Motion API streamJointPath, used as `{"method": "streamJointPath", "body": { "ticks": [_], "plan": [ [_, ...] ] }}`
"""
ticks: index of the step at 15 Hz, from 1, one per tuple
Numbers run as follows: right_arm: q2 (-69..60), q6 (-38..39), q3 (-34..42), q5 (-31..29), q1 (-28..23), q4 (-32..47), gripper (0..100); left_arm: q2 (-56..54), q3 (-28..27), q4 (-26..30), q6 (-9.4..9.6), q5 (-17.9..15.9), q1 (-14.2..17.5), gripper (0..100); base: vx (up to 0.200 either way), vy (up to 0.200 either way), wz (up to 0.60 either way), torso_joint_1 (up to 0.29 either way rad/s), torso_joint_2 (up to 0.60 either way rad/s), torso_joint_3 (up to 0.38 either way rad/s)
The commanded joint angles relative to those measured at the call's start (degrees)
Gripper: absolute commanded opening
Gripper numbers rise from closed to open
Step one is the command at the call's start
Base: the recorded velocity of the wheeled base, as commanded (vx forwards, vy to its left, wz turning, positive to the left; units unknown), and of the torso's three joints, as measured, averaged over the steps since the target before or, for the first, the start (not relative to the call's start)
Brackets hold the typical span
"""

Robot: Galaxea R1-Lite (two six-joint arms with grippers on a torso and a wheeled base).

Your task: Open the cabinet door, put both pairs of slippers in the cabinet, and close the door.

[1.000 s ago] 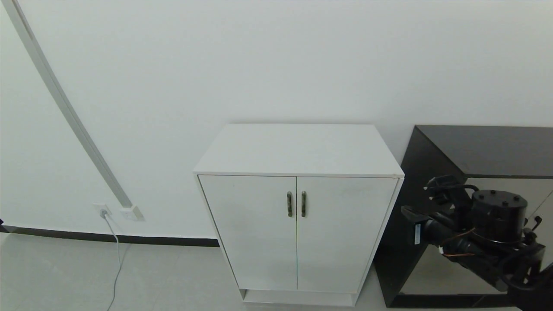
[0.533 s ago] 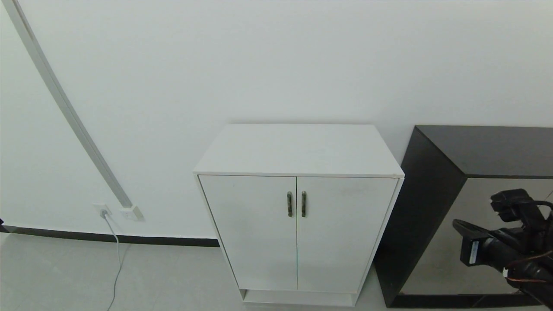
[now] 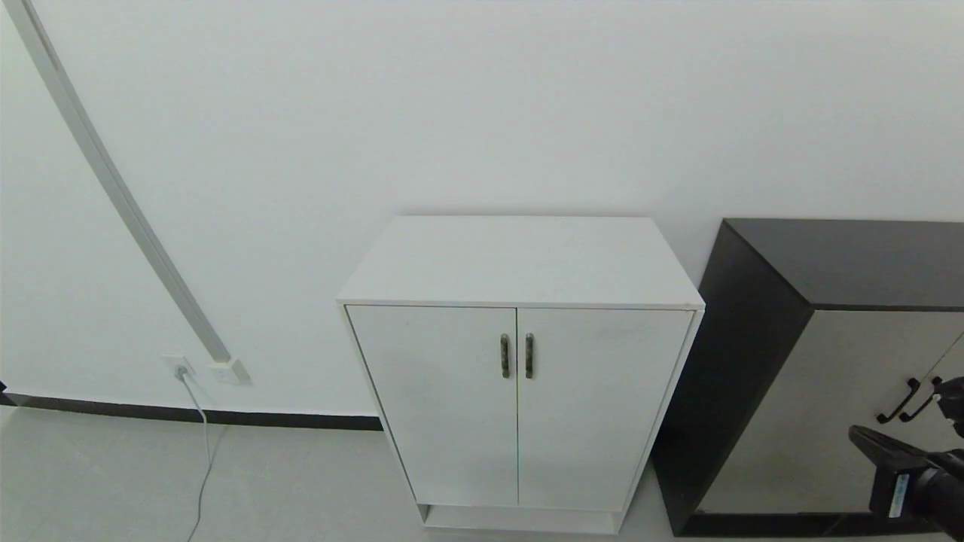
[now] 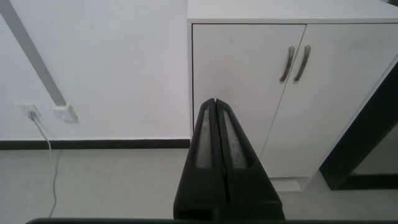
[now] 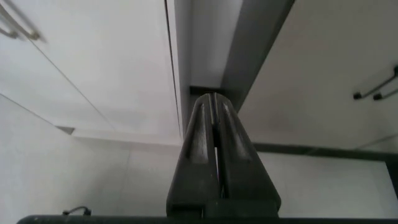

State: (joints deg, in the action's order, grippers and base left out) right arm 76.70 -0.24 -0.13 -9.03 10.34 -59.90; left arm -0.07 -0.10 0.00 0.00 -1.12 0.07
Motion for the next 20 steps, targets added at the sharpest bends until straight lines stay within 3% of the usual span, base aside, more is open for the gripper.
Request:
{"method": "streamJointPath", "body": {
  "ticks": [1,12,20],
  "plan": [
    [-7.3,0.1,0.1,0.4,-0.3,4.6,0,0.1,0.0,0.0,0.00,0.0,0.0,0,0.000,0.000,0.00,0.000,0.00,0.000],
    [-31.9,1.7,0.1,6.4,-0.4,35.0,0,0.1,0.0,0.0,0.00,0.0,0.0,0,0.000,0.000,0.00,0.000,0.00,0.000],
    [-43.6,1.7,0.1,8.2,-0.3,48.1,0,0.1,0.0,0.0,0.00,0.0,0.0,0,0.000,0.000,0.00,0.000,0.00,0.000]
  ]
}}
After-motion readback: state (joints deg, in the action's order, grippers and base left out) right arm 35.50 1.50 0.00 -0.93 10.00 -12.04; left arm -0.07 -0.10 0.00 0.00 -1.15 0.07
